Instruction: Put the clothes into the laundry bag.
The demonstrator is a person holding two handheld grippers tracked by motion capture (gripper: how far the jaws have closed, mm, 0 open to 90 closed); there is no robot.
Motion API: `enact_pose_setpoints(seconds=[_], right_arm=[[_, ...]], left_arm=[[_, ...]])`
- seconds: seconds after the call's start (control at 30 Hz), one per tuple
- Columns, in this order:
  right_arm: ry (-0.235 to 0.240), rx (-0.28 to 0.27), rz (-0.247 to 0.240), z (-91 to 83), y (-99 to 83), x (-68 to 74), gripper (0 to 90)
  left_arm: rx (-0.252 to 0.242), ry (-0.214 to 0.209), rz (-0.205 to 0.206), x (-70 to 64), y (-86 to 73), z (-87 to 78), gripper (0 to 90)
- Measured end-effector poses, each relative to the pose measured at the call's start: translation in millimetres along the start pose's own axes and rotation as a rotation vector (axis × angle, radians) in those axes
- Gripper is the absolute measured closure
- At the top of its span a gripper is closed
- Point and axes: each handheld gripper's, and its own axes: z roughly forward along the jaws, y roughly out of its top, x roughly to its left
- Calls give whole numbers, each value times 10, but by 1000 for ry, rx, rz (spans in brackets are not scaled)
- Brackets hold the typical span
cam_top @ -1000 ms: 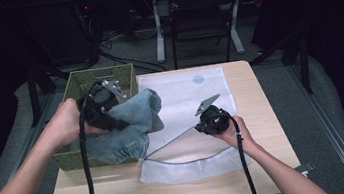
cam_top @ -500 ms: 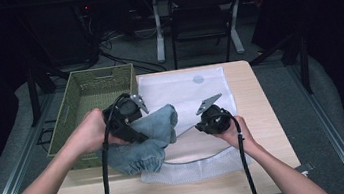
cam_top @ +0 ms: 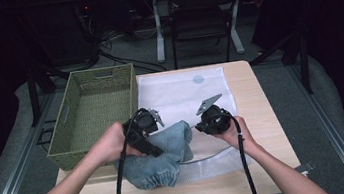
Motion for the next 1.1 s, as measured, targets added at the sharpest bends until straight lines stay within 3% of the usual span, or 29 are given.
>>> enact_pose_setpoints(seconds=[0.23, 0.3, 0.4, 0.47, 0.53, 0.6, 0.7, 0.77, 0.87, 0.9, 0.93, 1.03, 1.1], right_arm=[[-5, -3, 3, -9, 12, 24, 880], [-5, -6, 5, -12, 14, 27, 880], [-2, -9, -6, -11, 17, 29, 880], [-3, -10, -3, -19, 22, 40, 880], [-3, -7, 2, -25, 25, 50, 880], [-3, -19, -11, -53, 34, 54, 880], [-2, -28, -10, -86, 33, 56, 881], [0, -27, -7, -95, 29, 60, 880], [4, -25, -3, -91, 27, 72, 880], [4, -25, -3, -91, 27, 72, 880], [4, -26, -5, -88, 30, 75, 881], [6, -27, -12, -83, 32, 71, 881], [5, -27, -12, -86, 32, 72, 880]], left_arm=[[-14, -52, -29, 123, -21, 257, 689], [-1, -64, -41, 183, -22, 400, 688], [-21, -87, -57, 223, -5, 494, 683], [-4, -95, -57, 235, 21, 573, 678], [5, -89, -58, 241, 35, 631, 674], [35, -89, -70, 260, 75, 820, 662], [32, -103, -82, 285, 92, 923, 651], [25, -86, -107, 340, 101, 1051, 631], [31, -80, -123, 379, 106, 1098, 570], [31, -80, -123, 379, 106, 1098, 507], [33, -46, -133, 381, 118, 1083, 441], [36, -19, -130, 369, 137, 1040, 288], [10, 6, -103, 322, 151, 928, 241]])
